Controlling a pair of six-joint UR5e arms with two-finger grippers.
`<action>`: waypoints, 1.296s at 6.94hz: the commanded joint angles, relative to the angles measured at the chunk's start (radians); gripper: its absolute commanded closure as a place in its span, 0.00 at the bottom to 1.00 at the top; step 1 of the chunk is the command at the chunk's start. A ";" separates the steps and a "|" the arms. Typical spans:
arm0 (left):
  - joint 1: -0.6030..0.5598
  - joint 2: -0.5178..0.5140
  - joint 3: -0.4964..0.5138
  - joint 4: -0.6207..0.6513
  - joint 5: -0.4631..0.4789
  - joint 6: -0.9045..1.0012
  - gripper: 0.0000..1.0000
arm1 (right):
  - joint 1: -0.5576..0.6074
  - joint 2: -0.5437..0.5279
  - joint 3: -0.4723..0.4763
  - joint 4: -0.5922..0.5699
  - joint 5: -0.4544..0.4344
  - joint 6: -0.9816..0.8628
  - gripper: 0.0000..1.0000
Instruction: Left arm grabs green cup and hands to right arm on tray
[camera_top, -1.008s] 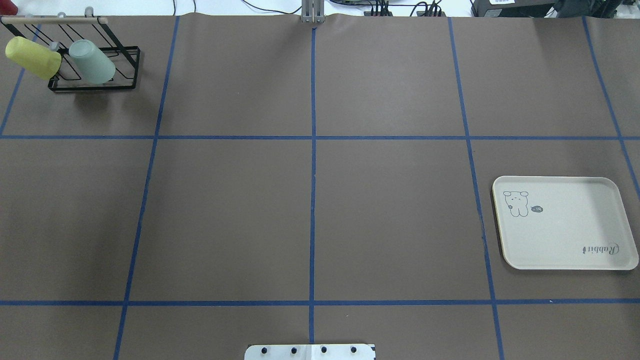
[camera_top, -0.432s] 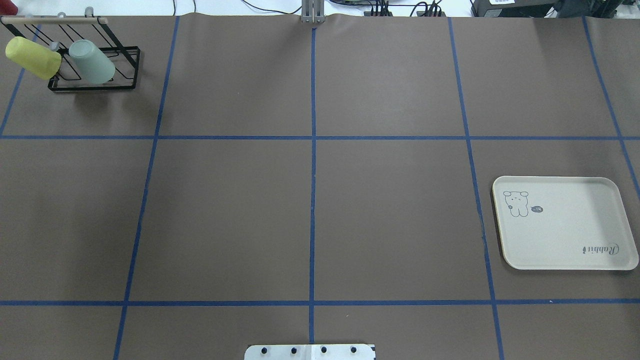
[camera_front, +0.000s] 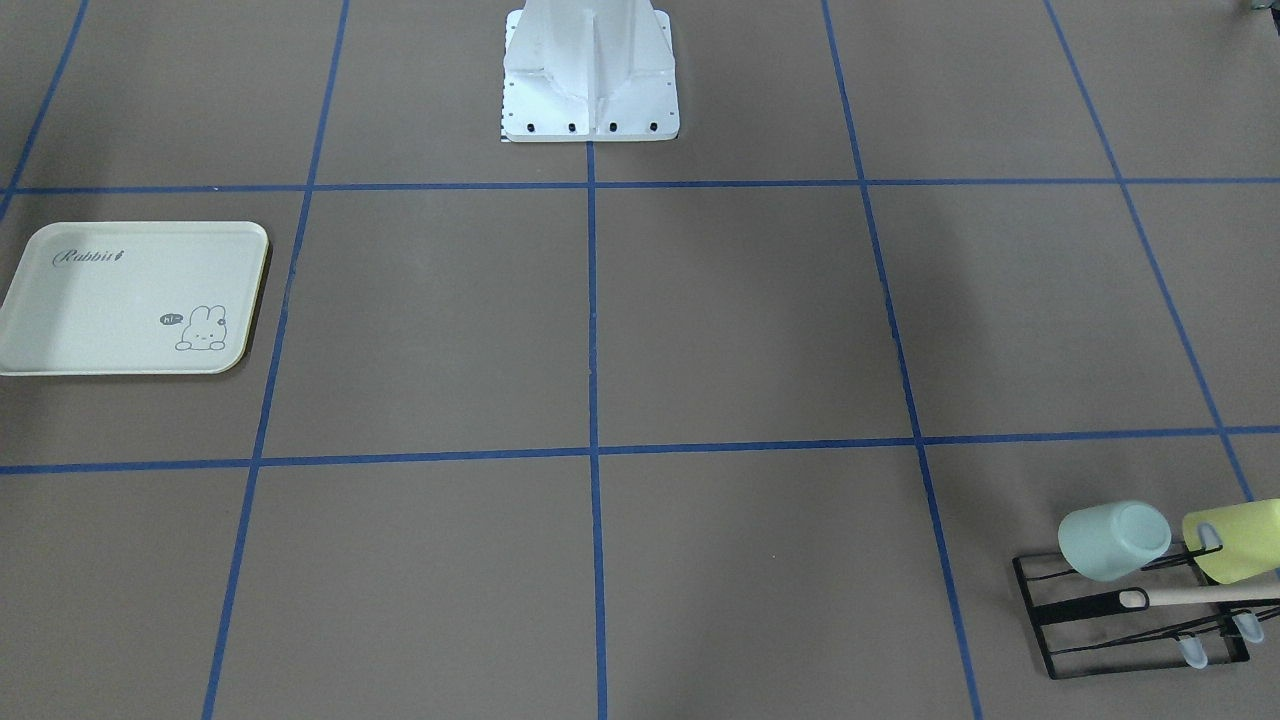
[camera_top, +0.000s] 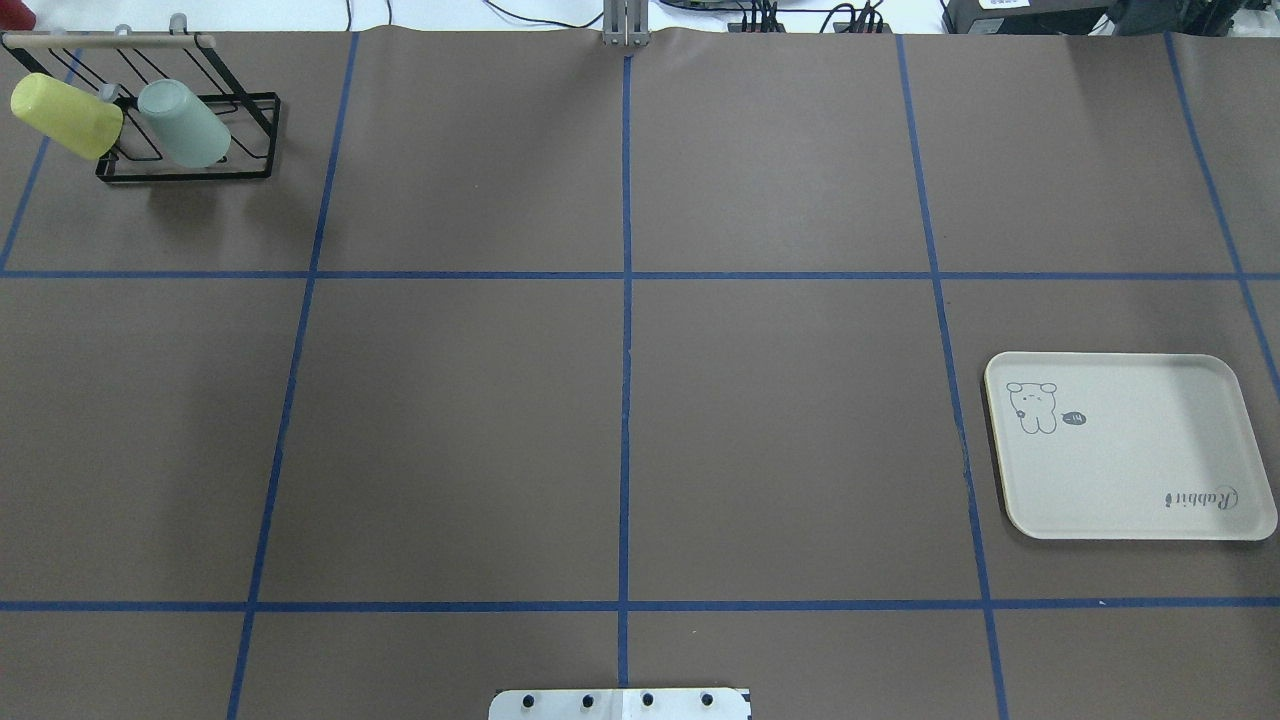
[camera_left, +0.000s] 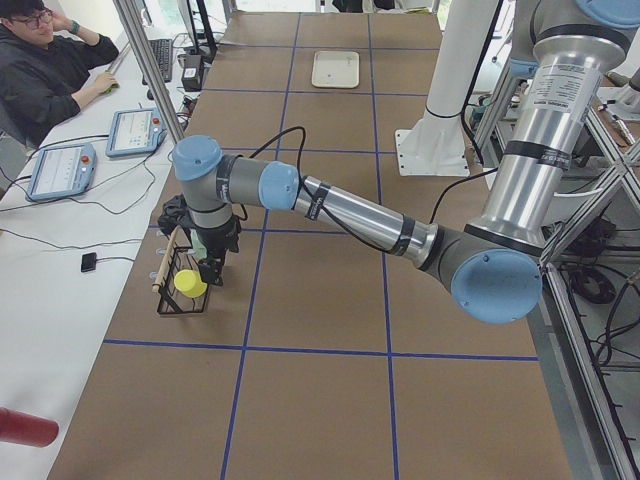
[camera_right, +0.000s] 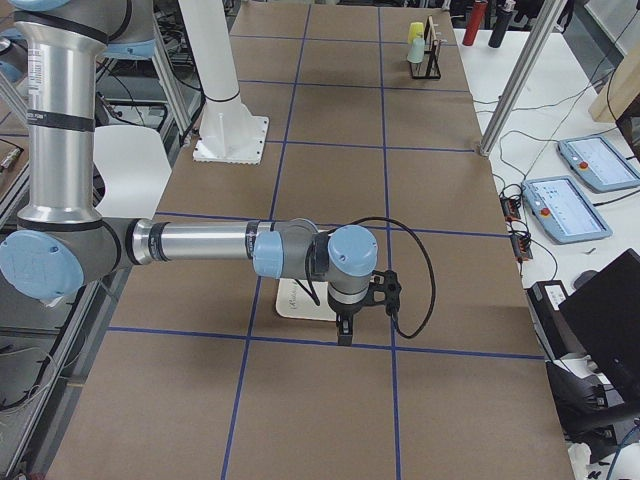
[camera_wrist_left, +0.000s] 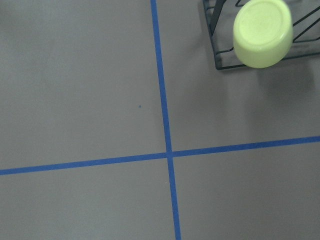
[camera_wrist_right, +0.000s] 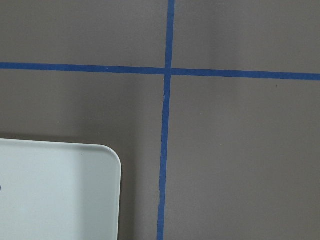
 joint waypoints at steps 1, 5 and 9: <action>0.104 -0.007 -0.121 -0.017 0.043 -0.146 0.00 | 0.000 0.000 0.001 0.000 0.000 0.000 0.01; 0.263 0.008 -0.097 -0.482 0.209 -0.823 0.00 | 0.000 0.008 0.001 0.000 -0.001 0.000 0.01; 0.451 0.018 -0.074 -0.613 0.610 -1.019 0.00 | 0.000 0.009 0.001 0.000 -0.001 0.000 0.01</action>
